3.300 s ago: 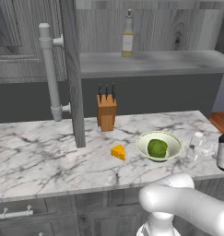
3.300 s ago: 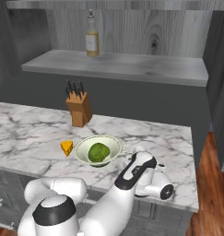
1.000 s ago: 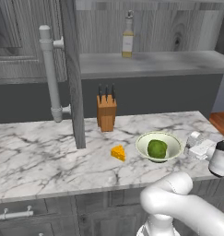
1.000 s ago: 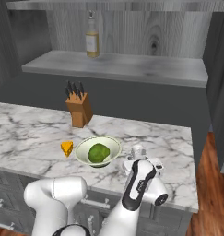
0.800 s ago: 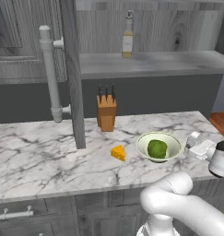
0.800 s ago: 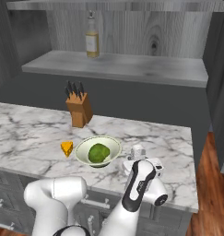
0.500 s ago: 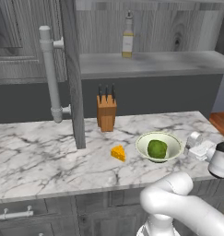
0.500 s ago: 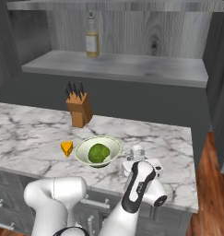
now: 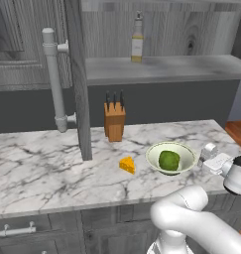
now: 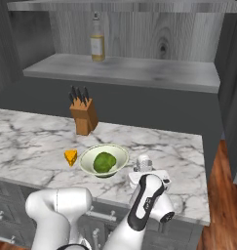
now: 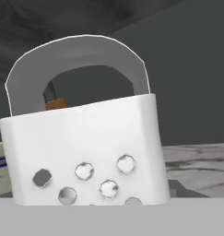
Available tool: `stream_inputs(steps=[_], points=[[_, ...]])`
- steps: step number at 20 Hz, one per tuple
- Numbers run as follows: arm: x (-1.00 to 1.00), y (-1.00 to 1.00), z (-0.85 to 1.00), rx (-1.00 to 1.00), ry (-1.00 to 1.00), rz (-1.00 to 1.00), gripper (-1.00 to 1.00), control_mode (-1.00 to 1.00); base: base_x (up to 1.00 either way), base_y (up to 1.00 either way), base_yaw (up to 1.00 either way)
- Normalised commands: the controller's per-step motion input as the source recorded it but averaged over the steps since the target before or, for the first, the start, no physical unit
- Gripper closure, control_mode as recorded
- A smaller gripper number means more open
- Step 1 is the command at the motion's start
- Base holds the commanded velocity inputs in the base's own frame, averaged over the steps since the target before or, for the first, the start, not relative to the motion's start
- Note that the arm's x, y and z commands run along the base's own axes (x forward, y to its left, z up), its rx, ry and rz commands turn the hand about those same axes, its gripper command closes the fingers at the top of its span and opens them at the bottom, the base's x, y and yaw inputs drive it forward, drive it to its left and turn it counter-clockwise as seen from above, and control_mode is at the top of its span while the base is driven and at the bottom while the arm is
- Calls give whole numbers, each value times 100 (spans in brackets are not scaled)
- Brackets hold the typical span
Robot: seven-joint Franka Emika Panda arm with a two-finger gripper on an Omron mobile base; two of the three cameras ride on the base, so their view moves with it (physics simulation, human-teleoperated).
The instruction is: Pick the cheese from the fridge and the cheese grater from the cabinet and place them next to the salad bowl.
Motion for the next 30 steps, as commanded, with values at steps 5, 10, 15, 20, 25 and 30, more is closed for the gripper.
stream_inputs(steps=[5, 10, 15, 20, 25, 30], points=[[-6, 37, -44, 7, 0, 0, 100, -100, 0, 0, 0], [-13, 36, -43, 8, 0, 0, 100, -100, 0, 0, 0], [-2, 34, -48, 1, 0, 0, 100, -100, 0, 0, 0], [0, 34, -43, 0, 0, 0, -100, -100, 0, 0, 0], [0, 20, -36, 0, 0, 0, -100, -100, 0, 0, 0], [0, 10, -31, 0, -2, 0, -100, -100, 0, 0, 0]])
